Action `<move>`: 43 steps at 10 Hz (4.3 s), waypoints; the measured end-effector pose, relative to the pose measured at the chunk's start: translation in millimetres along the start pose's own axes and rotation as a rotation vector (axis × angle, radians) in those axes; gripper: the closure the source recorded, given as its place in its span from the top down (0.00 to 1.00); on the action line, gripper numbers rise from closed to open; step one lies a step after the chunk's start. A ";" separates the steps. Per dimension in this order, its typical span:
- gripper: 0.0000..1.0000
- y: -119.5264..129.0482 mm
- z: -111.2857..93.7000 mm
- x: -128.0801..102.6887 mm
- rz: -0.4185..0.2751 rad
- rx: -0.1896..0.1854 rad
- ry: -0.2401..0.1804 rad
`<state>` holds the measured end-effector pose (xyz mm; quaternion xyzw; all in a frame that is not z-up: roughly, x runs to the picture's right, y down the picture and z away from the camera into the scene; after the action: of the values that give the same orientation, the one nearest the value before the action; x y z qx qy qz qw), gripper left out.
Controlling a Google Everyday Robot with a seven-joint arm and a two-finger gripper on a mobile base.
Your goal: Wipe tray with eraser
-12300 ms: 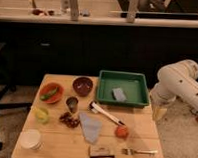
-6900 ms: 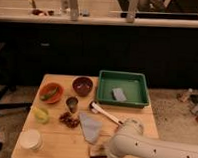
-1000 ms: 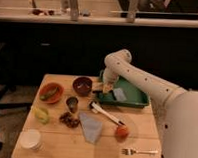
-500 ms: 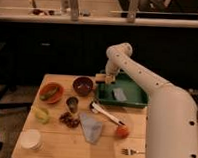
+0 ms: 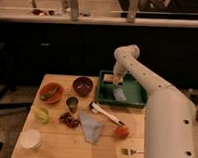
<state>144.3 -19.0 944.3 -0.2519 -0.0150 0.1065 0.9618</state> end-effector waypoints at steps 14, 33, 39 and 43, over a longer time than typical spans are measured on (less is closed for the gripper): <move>0.00 31.5 20.6 -77.9 -0.049 -0.075 -0.048; 0.00 18.0 42.1 -1.5 0.089 -0.137 0.001; 0.00 -5.3 37.2 69.4 0.144 -0.141 0.046; 0.00 -1.6 50.6 23.4 0.059 -0.178 0.021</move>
<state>163.3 8.9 988.7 -0.3378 -0.0070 0.1303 0.9321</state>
